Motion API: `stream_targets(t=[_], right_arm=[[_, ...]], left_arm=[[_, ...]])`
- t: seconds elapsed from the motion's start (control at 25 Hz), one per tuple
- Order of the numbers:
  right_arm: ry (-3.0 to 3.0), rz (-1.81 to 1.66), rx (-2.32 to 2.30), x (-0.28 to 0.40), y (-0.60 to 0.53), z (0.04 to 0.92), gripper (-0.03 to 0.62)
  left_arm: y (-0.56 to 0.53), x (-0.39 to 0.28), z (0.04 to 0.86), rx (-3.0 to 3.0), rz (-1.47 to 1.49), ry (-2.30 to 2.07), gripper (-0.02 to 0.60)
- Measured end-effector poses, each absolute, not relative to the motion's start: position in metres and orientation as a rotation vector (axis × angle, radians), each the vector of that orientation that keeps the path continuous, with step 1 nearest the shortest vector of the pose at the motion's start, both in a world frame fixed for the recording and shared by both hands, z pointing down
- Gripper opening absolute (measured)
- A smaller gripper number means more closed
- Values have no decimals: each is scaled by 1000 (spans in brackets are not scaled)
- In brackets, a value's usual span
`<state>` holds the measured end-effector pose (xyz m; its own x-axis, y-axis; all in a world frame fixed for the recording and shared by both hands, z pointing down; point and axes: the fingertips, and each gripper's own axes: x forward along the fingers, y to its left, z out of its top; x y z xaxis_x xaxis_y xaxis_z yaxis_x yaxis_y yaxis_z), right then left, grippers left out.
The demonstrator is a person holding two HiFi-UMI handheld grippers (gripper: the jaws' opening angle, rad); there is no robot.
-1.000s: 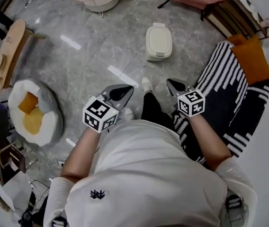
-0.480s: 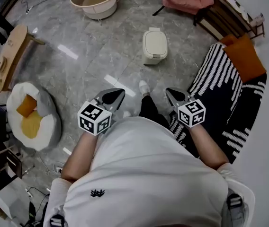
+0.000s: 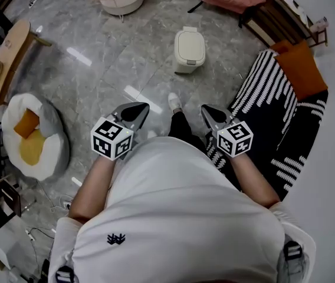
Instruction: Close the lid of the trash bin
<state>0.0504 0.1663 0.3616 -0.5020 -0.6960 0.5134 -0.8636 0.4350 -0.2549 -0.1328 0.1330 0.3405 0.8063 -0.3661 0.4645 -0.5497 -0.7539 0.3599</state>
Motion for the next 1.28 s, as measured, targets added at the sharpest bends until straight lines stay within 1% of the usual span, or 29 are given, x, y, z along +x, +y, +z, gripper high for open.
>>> stream_targets(t=[0.6, 1.04, 1.28], right_arm=[[-2357, 716, 1382, 69, 148, 354, 0], [-2342, 759, 1368, 79, 118, 371, 0], [-2326, 773, 1356, 95, 82, 388, 0]], left_arm=[[118, -111, 344, 2502, 564, -617, 52], [93, -107, 361, 2446, 604, -629, 52], [67, -89, 382, 2421, 650, -611, 52]])
